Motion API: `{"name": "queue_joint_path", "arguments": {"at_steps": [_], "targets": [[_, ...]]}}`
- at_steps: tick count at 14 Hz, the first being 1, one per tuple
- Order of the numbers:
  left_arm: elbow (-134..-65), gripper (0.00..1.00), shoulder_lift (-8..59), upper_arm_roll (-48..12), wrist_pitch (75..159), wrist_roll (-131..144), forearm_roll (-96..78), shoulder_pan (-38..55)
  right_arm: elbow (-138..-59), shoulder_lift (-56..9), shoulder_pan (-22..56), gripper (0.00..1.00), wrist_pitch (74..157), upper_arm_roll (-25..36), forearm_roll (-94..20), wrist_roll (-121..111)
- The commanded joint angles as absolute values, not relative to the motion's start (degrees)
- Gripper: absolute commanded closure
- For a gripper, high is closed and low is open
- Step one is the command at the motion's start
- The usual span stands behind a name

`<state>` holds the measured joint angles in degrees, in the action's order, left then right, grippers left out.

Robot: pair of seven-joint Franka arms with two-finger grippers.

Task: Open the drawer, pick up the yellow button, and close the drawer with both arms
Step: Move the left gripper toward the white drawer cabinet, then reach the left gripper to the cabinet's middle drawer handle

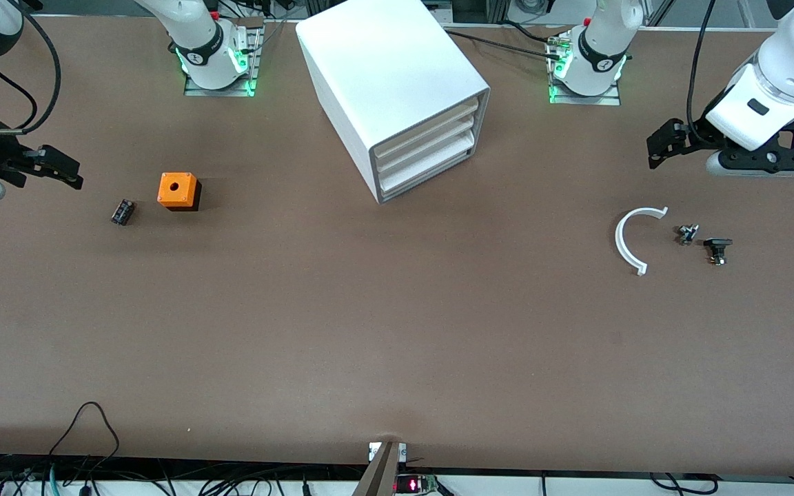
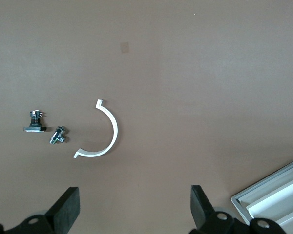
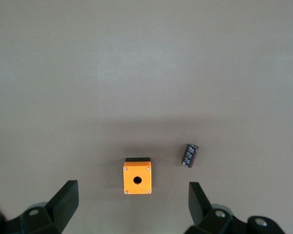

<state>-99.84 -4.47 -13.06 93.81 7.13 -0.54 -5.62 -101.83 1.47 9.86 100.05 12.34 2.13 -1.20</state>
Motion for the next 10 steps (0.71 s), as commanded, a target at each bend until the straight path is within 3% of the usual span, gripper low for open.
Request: {"name": "queue_joint_path", "arguments": {"at_steps": [1, 10], "targets": [[-97.0, 0.0, -1.8, -13.2, 92.6, 5.8, 0.8, -5.1, -102.1, 2.0, 9.8, 0.0, 100.0, 12.5, 2.2, -1.5], [-97.9, 0.0, 5.5, -15.2, 91.5, 5.9, -0.5, -4.6, -102.1, 1.5, 9.8, 0.0, 99.9, 12.6, 1.3, -2.1]]}}
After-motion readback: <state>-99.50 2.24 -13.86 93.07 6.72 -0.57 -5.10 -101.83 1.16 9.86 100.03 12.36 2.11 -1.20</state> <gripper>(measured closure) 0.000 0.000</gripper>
